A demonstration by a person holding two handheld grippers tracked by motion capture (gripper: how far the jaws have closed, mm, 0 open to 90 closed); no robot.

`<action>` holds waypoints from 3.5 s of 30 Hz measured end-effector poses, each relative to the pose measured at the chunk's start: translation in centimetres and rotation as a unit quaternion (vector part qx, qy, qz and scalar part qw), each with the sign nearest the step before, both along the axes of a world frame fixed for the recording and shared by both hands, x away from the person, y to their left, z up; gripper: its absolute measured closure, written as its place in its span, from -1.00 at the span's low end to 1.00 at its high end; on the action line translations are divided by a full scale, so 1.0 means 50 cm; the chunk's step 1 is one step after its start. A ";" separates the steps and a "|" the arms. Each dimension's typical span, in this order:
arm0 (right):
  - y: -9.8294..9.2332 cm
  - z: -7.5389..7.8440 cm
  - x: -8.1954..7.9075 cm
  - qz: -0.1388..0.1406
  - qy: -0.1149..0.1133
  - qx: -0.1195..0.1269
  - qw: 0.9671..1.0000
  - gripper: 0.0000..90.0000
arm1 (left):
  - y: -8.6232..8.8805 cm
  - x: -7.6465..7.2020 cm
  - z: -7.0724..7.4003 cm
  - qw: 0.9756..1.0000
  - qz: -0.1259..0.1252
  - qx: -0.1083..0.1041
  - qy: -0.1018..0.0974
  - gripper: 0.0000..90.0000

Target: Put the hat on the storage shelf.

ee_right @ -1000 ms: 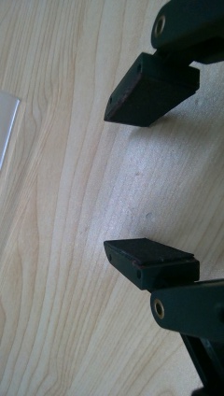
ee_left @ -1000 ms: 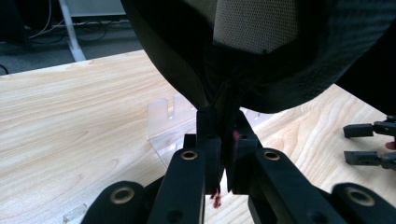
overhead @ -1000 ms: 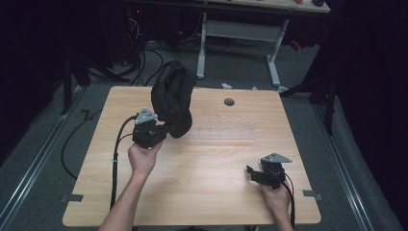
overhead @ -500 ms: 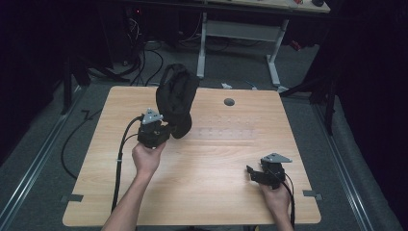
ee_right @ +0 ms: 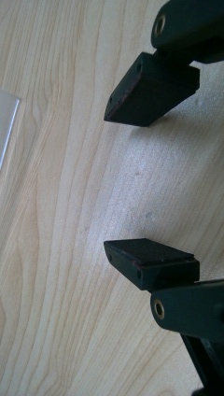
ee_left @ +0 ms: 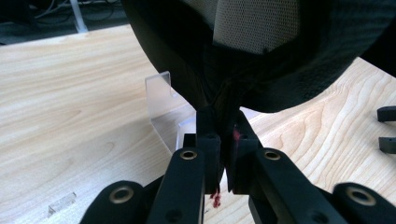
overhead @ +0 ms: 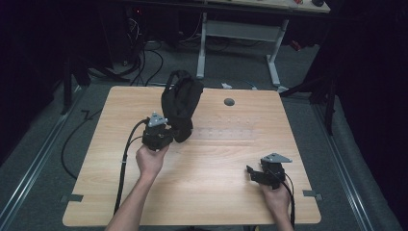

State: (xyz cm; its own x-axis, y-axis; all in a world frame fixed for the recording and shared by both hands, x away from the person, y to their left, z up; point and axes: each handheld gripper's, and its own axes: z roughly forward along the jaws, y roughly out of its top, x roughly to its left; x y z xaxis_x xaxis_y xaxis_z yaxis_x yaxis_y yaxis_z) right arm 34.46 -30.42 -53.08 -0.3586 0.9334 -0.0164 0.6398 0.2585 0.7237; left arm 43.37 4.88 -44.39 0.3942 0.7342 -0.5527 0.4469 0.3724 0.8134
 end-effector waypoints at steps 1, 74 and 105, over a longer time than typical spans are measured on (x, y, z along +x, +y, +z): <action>0.000 0.000 0.000 0.000 0.000 0.000 1.000 -0.28 | 0.000 0.000 -0.001 1.000 0.001 -0.004 0.002 0.90; 0.000 0.000 0.000 -0.002 0.000 0.000 1.000 -0.27 | 0.106 -0.063 0.037 0.998 0.024 -0.048 -0.010 -0.21; 0.001 0.000 0.000 -0.002 0.000 0.000 1.000 -0.28 | 0.156 -0.113 0.016 0.997 0.030 -0.072 0.006 -0.22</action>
State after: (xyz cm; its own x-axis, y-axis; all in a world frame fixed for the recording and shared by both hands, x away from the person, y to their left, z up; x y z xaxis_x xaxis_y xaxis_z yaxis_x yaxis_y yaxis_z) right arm 34.45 -30.39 -53.08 -0.3539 0.9351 -0.0157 0.6418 0.2550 0.7233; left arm 37.69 12.67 -43.61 0.3443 0.6683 -0.6594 0.4303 0.5119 0.7435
